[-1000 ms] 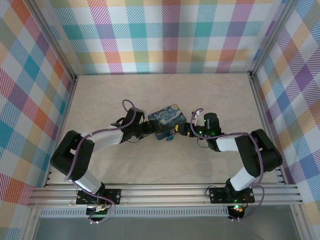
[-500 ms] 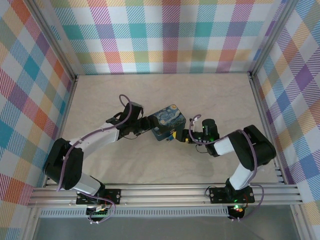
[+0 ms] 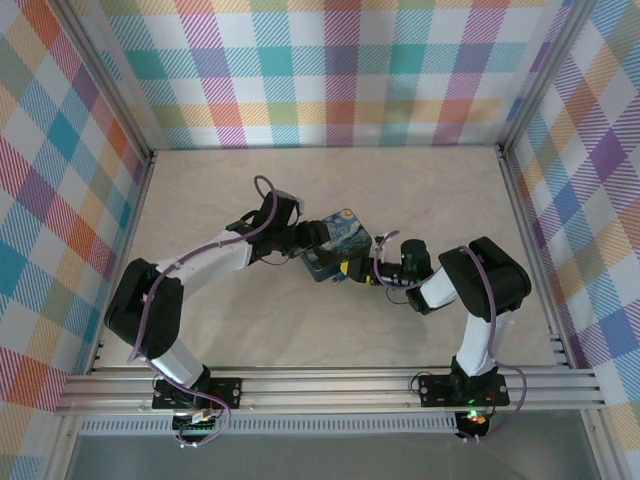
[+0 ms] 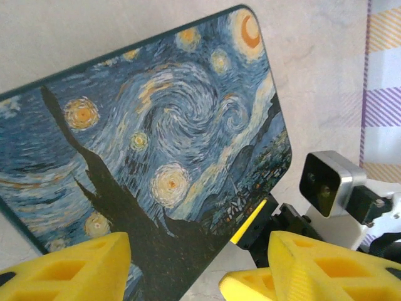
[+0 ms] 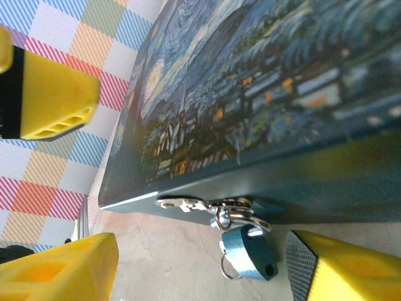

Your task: Unlock a padlock with a key

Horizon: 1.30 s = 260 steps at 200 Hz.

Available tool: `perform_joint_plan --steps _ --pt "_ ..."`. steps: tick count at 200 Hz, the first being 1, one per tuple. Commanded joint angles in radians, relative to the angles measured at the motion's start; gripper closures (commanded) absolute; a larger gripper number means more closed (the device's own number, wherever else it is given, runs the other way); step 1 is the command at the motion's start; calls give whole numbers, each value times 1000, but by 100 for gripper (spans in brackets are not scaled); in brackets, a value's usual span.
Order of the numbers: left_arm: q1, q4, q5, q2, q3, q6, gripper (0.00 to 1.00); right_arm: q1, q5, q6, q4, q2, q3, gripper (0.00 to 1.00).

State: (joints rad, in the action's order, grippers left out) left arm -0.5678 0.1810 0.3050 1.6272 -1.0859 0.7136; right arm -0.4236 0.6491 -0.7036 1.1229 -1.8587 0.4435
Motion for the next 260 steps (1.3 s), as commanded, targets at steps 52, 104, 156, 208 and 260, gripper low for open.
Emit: perform_joint_plan --steps 52,104,156,208,260 --pt "-15 -24 25 80 -46 -6 44 -26 32 -9 40 -43 50 29" --pt "-17 -32 20 106 -45 -2 45 -32 45 -18 99 -52 38 36" --pt "-18 -38 16 111 -42 4 45 -32 38 -8 80 -48 29 44" --pt "-18 -37 7 115 -43 4 45 -31 21 13 35 -35 20 55" --pt "-18 -38 5 120 -46 4 45 -32 9 26 -1 -32 24 66"
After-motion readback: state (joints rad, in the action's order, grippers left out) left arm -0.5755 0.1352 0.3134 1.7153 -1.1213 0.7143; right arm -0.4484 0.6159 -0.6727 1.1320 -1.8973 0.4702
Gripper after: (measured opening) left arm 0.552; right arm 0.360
